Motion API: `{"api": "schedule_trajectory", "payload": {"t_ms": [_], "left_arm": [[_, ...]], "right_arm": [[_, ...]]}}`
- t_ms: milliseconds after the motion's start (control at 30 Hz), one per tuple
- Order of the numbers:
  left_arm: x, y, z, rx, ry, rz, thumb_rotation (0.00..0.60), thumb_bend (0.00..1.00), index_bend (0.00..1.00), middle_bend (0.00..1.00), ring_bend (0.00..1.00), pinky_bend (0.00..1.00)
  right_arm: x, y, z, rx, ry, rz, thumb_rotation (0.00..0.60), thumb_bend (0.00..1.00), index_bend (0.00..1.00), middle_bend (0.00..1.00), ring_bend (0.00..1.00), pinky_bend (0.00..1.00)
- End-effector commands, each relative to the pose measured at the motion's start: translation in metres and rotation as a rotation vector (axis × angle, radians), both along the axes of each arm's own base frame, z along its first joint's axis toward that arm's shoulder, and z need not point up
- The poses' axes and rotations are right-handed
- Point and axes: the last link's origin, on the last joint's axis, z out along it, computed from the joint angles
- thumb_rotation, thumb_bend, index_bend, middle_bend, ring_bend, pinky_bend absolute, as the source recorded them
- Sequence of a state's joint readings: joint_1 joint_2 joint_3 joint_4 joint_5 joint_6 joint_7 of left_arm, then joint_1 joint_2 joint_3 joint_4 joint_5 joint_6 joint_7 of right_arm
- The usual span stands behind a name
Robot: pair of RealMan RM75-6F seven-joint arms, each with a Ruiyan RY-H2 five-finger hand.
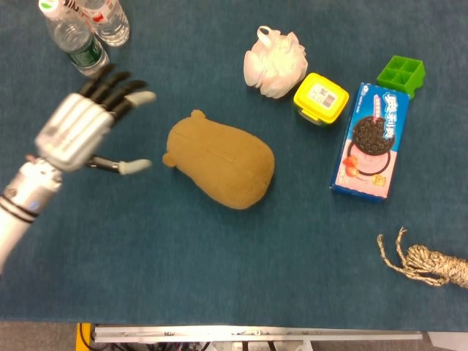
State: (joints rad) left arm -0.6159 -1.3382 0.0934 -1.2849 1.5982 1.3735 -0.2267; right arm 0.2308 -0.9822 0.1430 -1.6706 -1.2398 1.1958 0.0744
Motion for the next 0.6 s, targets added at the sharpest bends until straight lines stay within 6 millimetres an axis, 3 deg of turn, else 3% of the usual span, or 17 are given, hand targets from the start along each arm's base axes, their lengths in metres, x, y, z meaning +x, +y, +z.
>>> {"api": "schedule_trajectory", "payload": {"t_ms": [33,133,200,600], "left_arm": [[-0.016,-0.011,0.014,0.046,0.000,0.071,0.140,0.08,0.18,0.16,0.09,0.00],[-0.029,-0.022,0.024,0.074,0.009,0.128,0.147,0.08,0.18,0.16,0.10,0.00],[-0.037,-0.030,0.030,0.092,0.009,0.173,0.193,0.08,0.18,0.16,0.10,0.00],[-0.073,-0.078,0.060,0.232,0.040,0.422,0.592,0.08,0.18,0.15,0.10,0.00]], "right_arm": [[-0.001,0.000,-0.001,0.012,0.001,0.003,0.600,0.22,0.16,0.24,0.16,0.23],[-0.001,0.001,-0.002,0.017,-0.001,0.010,0.600,0.22,0.16,0.24,0.16,0.24],[-0.001,0.001,-0.002,0.018,-0.001,0.015,0.600,0.22,0.16,0.24,0.16,0.23],[-0.003,0.004,-0.010,0.040,0.027,0.084,0.600,0.23,0.16,0.26,0.17,0.23]]}}
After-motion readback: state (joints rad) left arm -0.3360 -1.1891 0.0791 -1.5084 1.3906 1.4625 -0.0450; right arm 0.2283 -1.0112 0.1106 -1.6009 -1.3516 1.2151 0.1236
